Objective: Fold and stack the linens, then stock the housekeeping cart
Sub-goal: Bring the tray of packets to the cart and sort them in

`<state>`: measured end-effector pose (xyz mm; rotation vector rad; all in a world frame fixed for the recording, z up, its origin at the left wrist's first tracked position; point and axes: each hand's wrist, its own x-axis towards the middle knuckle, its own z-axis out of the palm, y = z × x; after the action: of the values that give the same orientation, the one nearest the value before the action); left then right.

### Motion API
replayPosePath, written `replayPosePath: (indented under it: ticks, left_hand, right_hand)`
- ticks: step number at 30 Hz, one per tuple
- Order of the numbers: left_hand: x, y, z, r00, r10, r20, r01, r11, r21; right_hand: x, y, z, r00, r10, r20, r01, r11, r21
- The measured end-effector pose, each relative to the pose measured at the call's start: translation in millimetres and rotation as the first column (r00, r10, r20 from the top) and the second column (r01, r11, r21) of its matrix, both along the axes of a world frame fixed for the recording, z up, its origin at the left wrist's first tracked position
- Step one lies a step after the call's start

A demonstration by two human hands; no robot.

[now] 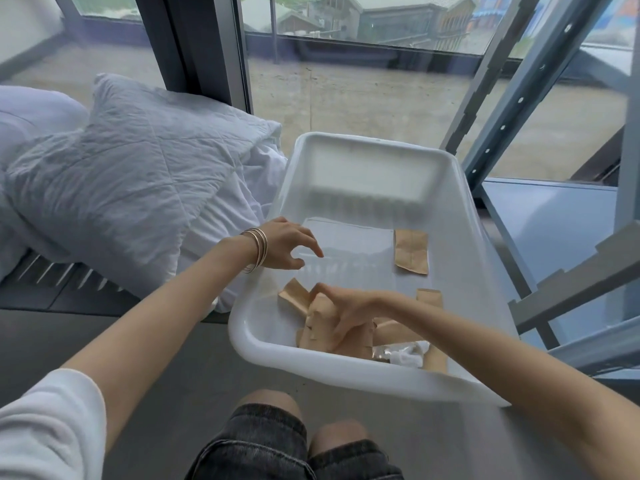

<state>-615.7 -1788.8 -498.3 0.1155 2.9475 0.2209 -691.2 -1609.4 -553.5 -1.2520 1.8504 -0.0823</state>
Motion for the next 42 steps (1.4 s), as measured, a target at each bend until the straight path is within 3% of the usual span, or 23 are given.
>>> replayPosePath:
  ticks: [5,9,12,16,20,22,25,28,33,39,42]
  left_hand:
    - [-1,0,0,1.0,0.013,-0.007,-0.013,1.0,-0.004]
    - [0,1,-1,1.0,-0.002,-0.008,0.001,0.997,-0.083]
    - [2,2,-3,1.0,-0.01,-0.016,0.009,0.996,-0.09]
    - [3,2,-3,0.999,-0.021,-0.031,0.017,0.993,-0.12]
    - [3,3,-5,0.999,-0.01,-0.039,0.005,0.99,-0.14]
    - [2,3,-7,0.999,0.004,-0.033,-0.009,0.988,-0.153]
    - [1,4,-8,0.999,0.024,-0.031,-0.03,0.981,-0.191]
    - [1,5,-9,0.999,0.03,-0.024,-0.034,0.974,-0.224]
    - [0,6,-9,0.999,0.034,-0.025,-0.039,0.973,-0.227]
    - [2,7,-8,0.999,0.038,-0.036,-0.045,0.971,-0.234]
    - [1,7,-8,0.997,0.047,-0.056,-0.059,0.972,-0.229]
  right_hand:
    - [-4,16,1,0.974,-0.187,0.128,0.206,0.967,-0.153]
    - [2,15,7,0.98,-0.173,0.098,0.179,0.982,-0.062]
    - [7,10,11,0.993,-0.059,0.098,0.055,0.997,0.046]
    - [14,8,13,0.997,0.083,0.005,-0.083,0.995,0.049]
    - [13,14,16,0.985,0.05,-0.162,-0.066,0.993,-0.094]
    - [6,14,20,0.93,0.061,-0.364,-0.132,0.976,-0.173]
    - [-9,11,14,0.757,0.086,-0.648,-0.296,0.929,-0.223]
    - [-25,11,2,0.74,0.038,-0.671,-0.266,0.934,-0.24]
    - [-40,1,-13,0.651,0.244,-0.719,-0.413,0.908,-0.066]
    - [-31,-8,-5,0.779,0.189,-0.598,-0.307,0.946,-0.101]
    - [-29,-8,-9,0.677,0.164,-0.717,-0.371,0.918,-0.141]
